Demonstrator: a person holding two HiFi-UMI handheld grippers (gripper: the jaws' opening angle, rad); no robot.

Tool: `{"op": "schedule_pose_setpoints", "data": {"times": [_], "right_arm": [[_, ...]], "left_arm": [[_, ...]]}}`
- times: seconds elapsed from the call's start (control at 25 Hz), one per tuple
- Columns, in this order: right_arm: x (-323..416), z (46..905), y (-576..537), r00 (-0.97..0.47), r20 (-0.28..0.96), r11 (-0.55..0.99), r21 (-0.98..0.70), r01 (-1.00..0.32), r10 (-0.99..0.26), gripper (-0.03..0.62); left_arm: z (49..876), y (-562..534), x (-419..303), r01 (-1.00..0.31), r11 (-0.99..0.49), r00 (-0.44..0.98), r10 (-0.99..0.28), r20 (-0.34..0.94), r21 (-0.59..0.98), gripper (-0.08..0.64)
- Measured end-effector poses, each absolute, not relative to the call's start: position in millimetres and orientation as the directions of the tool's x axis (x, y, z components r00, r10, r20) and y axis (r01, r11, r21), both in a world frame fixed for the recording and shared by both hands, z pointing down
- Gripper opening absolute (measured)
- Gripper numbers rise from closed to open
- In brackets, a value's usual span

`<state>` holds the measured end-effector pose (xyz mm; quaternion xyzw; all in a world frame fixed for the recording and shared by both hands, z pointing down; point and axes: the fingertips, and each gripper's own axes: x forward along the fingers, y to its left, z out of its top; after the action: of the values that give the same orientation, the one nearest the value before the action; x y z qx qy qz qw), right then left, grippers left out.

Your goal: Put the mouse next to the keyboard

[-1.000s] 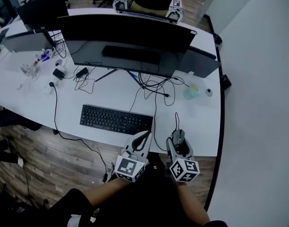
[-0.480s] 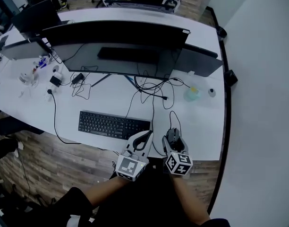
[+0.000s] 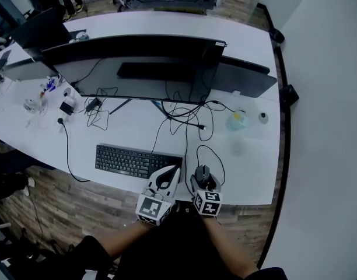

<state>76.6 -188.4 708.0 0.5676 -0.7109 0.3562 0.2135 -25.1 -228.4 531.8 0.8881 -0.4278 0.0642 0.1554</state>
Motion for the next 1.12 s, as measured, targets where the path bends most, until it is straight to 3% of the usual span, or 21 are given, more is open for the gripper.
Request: {"op": "schedule_pose_setpoints", "data": {"times": [0.6,0.88,1.12], "right_arm": [[80.9,774.8,-202.7,-0.213,0.796,0.076,-0.207,-0.975,-0.567,0.319],[84.7,785.9,-202.8,-0.165,0.812,0.119,-0.118,-0.986,-0.560,0.319],[82.4,785.4,-202.7,-0.197,0.821,0.131,-0.150,-0.980,-0.536,0.319]], "left_arm": [[549.0,-234.1,-42.5,-0.835,-0.487,0.548,-0.776,0.313,0.255,0.003],[528.2,-227.8,-26.4,-0.805,-0.585,0.587,-0.764,0.267,0.099,0.003],[532.5,-223.5,-33.6,-0.818,-0.560,0.573,-0.773,0.271,0.131,0.003]]}}
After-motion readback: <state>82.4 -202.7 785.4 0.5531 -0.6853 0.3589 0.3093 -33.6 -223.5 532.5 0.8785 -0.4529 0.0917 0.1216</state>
